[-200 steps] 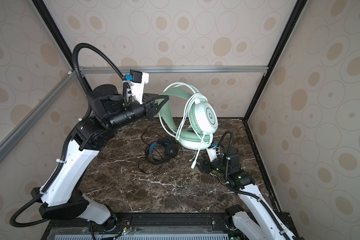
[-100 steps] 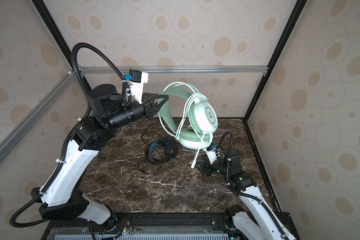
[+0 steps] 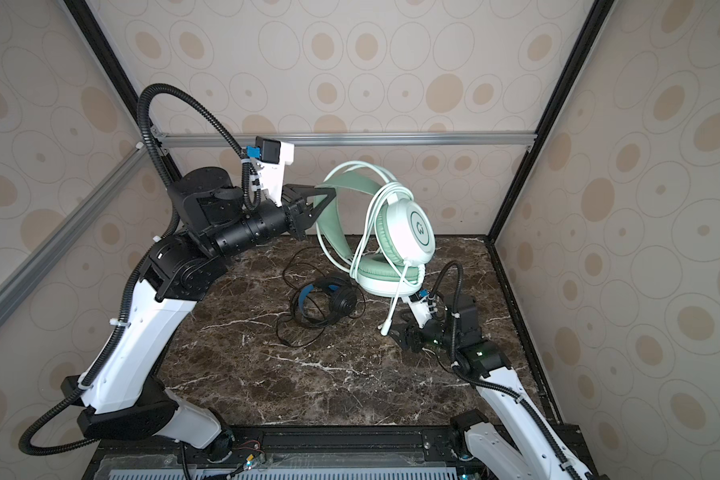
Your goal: Wrap the headphones
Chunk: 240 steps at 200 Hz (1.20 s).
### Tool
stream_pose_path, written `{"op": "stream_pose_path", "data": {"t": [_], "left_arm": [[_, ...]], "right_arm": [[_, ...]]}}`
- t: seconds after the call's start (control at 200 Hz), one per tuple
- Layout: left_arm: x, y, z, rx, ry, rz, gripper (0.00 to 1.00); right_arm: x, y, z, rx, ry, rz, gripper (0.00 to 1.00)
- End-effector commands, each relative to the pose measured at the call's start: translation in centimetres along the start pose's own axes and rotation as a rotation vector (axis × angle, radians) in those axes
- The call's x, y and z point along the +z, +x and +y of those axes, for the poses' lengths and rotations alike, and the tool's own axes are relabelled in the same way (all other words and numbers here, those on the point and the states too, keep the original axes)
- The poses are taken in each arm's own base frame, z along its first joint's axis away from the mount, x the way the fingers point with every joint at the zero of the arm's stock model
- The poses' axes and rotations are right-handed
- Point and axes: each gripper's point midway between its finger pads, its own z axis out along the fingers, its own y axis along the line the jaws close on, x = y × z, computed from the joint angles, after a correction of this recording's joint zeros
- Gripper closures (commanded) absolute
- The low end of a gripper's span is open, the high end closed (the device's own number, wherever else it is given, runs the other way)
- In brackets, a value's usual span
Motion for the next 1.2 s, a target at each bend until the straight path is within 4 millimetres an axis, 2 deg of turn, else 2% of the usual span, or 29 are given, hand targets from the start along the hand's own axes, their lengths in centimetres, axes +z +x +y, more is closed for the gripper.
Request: {"op": "stream_pose_path", "data": {"t": [0.0, 0.18, 0.365, 0.81, 1.195], "left_arm": [[-1.9, -4.6, -1.6, -0.025, 0.053, -0.146, 1.0], [-1.9, -4.5, -1.5, -0.026, 0.047, -0.143, 1.0], [-1.9, -4.6, -1.5, -0.029, 0.05, -0.145, 1.0], [-1.7, -4.3, -1.2, -0.033, 0.042, -0.137, 1.0], [-1.7, -4.1, -1.1, -0.036, 0.04, -0.135, 1.0]], "right_arm": [[-0.3, -1.9, 1.0, -0.04, -0.04, -0.039, 0.33], [-0.1, -2.9, 1.9, -0.059, -0.075, -0.051, 0.33], [0.3, -3.1, 2.9, -0.096, -0.092, -0.033, 0.33], [-0.3, -1.8, 4.1, -0.132, -0.105, 0.008, 0.34], [0.0, -2.1, 1.0, -0.138, 0.071, -0.013, 0.36]]}}
